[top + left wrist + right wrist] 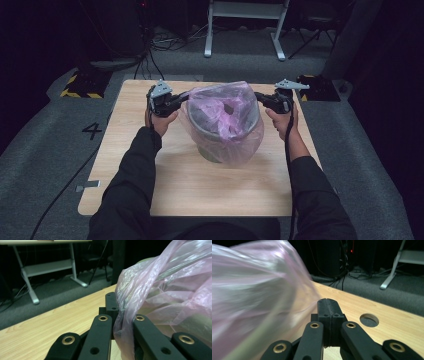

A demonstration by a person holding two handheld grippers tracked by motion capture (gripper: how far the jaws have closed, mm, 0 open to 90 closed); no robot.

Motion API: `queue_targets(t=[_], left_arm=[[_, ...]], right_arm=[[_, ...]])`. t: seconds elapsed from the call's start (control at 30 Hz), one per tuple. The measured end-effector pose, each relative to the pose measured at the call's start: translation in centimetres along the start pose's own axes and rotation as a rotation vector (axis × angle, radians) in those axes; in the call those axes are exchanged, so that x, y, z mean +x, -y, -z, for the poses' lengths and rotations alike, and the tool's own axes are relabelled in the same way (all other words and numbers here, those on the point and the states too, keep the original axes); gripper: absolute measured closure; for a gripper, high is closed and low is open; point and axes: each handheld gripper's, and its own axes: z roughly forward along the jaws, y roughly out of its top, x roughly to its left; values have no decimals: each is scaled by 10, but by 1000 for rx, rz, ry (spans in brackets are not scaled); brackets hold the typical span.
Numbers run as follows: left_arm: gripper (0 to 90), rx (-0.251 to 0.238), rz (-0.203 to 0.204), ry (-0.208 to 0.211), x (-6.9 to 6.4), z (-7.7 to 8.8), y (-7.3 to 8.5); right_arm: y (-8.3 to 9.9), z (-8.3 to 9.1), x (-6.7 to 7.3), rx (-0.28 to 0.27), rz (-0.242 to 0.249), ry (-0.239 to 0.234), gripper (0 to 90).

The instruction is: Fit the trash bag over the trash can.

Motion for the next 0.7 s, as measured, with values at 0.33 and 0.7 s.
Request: queue_targets(t=[0.33, 0.7], left_arm=[[898, 184, 16, 10, -1, -37, 17], [600, 140, -2, -37, 2, -6, 26]], right_arm=[[26, -35, -14, 202, -80, 3, 900], [34, 16, -24, 91, -42, -17, 731]])
